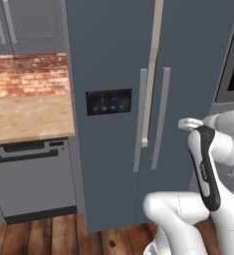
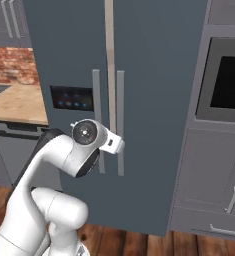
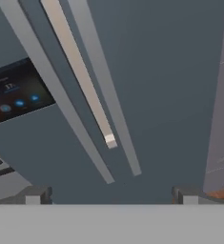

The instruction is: Place one of the steaks on the plate and the other in the bowl. Then place the bowl in the fridge.

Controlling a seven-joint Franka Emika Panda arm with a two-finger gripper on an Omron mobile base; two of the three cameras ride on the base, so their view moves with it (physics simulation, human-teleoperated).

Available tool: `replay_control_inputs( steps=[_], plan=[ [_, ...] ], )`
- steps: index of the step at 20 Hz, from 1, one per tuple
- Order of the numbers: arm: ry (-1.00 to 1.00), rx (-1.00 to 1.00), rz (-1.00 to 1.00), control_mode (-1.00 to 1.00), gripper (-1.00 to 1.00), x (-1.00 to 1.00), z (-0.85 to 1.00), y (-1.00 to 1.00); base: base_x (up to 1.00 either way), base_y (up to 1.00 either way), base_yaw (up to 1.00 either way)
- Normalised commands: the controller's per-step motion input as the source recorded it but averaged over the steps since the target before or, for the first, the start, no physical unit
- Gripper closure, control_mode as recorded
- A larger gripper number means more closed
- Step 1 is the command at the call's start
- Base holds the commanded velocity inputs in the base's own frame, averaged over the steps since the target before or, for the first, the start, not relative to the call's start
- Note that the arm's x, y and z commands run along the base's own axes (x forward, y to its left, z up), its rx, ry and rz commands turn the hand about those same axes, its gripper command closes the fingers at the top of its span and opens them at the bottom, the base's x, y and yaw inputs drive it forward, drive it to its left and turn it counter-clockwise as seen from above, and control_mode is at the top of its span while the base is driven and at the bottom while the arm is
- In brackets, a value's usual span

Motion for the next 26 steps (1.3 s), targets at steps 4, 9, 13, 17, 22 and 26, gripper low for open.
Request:
replay_control_inputs(
  steps=[4, 9, 13, 17, 22, 26],
  plan=[
    [0.0, 0.0, 0.04, -1.0, -1.0, 0.26, 0.16, 0.0, 0.0, 0.0, 0.0],
    [0.0, 0.0, 0.04, -1.0, -1.0, 0.3, 0.09, 0.0, 0.0, 0.0, 0.0],
    [0.0, 0.0, 0.02, -1.0, -1.0, 0.21, 0.08, 0.0, 0.0, 0.0, 0.0],
    [0.0, 0.0, 0.0, -1.0, -1.0, 0.23, 0.02, 0.08, 0.0, 0.0, 0.0],
    [0.01, 0.0, 0.0, -1.0, -1.0, 0.31, 0.0, 0.11, 0.0, 0.0, 0.0],
    [0.05, 0.0, 0.0, -1.0, -1.0, 0.37, 0.0, 0.08, 0.0, 0.0, 0.0]
  ],
)
